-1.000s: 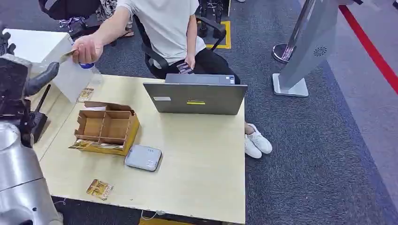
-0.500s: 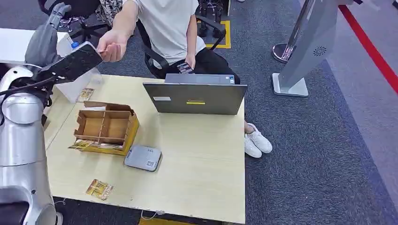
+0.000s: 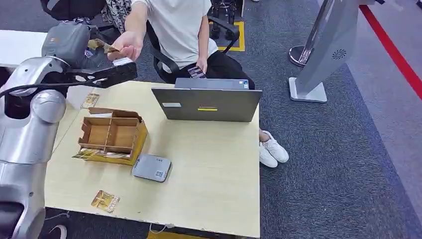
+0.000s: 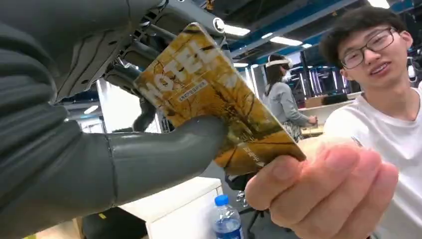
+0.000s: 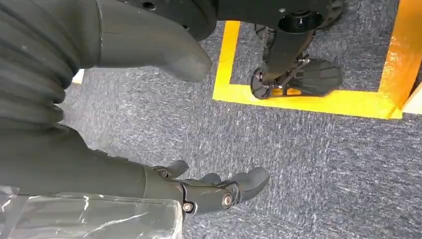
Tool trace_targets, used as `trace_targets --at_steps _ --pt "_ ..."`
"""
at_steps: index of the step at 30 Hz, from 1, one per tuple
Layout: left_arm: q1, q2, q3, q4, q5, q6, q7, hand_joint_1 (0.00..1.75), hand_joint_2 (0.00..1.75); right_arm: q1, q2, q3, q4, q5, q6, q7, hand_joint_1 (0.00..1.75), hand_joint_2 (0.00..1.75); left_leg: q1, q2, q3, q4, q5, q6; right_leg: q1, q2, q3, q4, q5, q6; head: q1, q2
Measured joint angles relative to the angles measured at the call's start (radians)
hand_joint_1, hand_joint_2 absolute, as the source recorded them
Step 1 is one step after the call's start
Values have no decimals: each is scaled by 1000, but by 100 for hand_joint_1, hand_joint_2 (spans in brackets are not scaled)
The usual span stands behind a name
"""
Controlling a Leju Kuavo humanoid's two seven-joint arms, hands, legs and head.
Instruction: Pass the card to the sensor for recognition and then transmit it.
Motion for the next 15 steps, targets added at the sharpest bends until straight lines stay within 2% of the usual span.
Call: trace_targets --at_steps 8,12,15 --pt "-19 0 -23 21 -8 2 0 175 0 -1 0 7 0 6 0 3 0 175 0 0 0 0 0 0 0 0 0 0 0 0 1 0" --pt "-10 -11 -24 22 -10 42 -8 175 0 -1 0 16 0 6 -2 3 0 175 0 0 0 0 0 0 0 0 0 0 0 0 1 0" --pt "45 -15 -24 -28 -8 98 -36 175 0 1 0 19 0 -2 -10 0 0 175 -1 0 0 0 0 0 -1 0 0 0 0 0 1 0"
